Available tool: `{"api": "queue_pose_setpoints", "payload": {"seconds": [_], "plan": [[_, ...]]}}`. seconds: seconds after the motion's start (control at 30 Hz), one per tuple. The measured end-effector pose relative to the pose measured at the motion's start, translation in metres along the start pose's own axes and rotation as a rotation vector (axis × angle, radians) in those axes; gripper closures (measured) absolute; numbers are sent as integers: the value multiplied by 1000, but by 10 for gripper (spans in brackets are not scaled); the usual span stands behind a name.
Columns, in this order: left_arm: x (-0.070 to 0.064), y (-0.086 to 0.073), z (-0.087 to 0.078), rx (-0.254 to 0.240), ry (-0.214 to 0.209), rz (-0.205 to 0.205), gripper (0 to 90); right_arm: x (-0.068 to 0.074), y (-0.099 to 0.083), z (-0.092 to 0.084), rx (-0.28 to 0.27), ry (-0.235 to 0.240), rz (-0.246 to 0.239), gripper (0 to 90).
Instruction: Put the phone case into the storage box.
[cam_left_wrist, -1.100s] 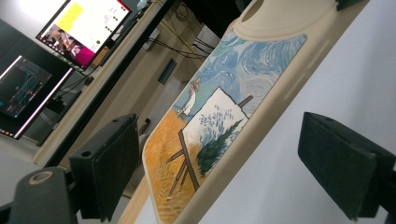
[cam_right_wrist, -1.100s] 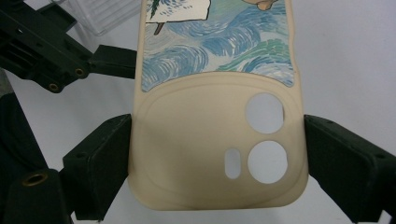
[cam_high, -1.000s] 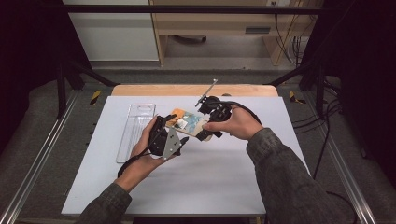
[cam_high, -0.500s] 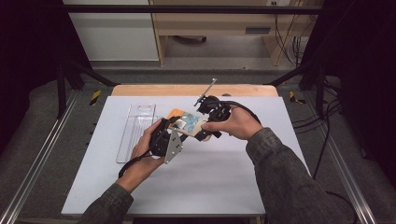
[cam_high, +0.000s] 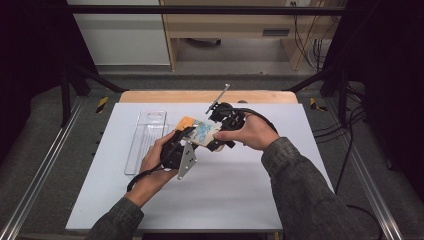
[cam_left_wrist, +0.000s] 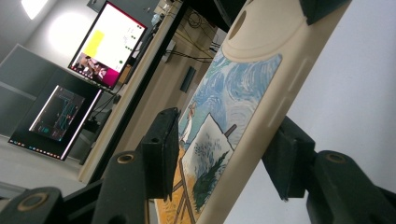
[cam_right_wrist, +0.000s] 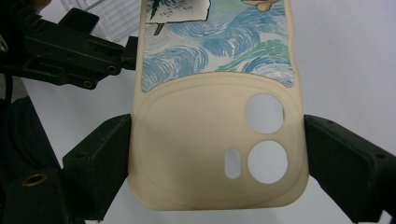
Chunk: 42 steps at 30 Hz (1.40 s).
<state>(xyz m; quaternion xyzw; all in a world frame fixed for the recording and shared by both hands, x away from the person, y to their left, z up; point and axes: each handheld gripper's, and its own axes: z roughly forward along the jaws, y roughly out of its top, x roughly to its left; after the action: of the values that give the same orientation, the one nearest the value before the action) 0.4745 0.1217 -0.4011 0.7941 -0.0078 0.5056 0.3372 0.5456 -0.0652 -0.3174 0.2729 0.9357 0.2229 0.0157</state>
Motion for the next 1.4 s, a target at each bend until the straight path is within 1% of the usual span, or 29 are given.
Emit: {"api": "queue_pose_setpoints", "payload": {"seconds": [0.17,0.27,0.33,0.37,0.4,0.53,0.57,0.63,0.67,0.8,0.87,0.9,1.0,1.1,1.13,1.2,1.4], "plan": [[-2,0,-1,-2,-1,12,558,0,1,-1,-2,2,2,117],[-2,0,-2,6,5,35,591,0,1,-1,-3,4,4,117],[-2,0,-2,8,6,37,601,0,1,0,-3,5,6,115],[-3,0,-2,9,7,43,610,0,1,0,-6,4,-4,115],[-3,0,-3,10,11,48,619,1,2,0,-5,3,8,114],[-3,-1,-5,12,24,69,662,2,3,0,-12,3,8,112],[-2,-1,-5,9,27,70,672,1,3,1,-16,5,0,111],[-2,-1,-6,10,31,74,692,2,4,1,-14,9,9,111],[-2,-1,-6,10,34,79,696,1,4,1,-16,9,5,111],[-3,-1,-7,15,38,86,710,2,5,1,-20,13,12,109],[-3,-2,-7,16,35,90,716,2,5,1,-22,10,4,107],[-3,-2,-7,17,33,92,719,2,5,1,-22,10,8,107],[-3,-2,-8,13,30,97,735,2,4,1,-28,6,2,104],[-3,-1,-8,3,23,93,782,3,5,1,-40,-8,-10,112],[-3,0,-9,-2,20,83,786,3,4,1,-45,-15,-22,122],[-3,0,-9,-3,21,88,789,4,4,2,-43,-20,-34,135],[-3,0,-8,-3,18,85,790,6,3,1,-67,-37,-56,94]]}}
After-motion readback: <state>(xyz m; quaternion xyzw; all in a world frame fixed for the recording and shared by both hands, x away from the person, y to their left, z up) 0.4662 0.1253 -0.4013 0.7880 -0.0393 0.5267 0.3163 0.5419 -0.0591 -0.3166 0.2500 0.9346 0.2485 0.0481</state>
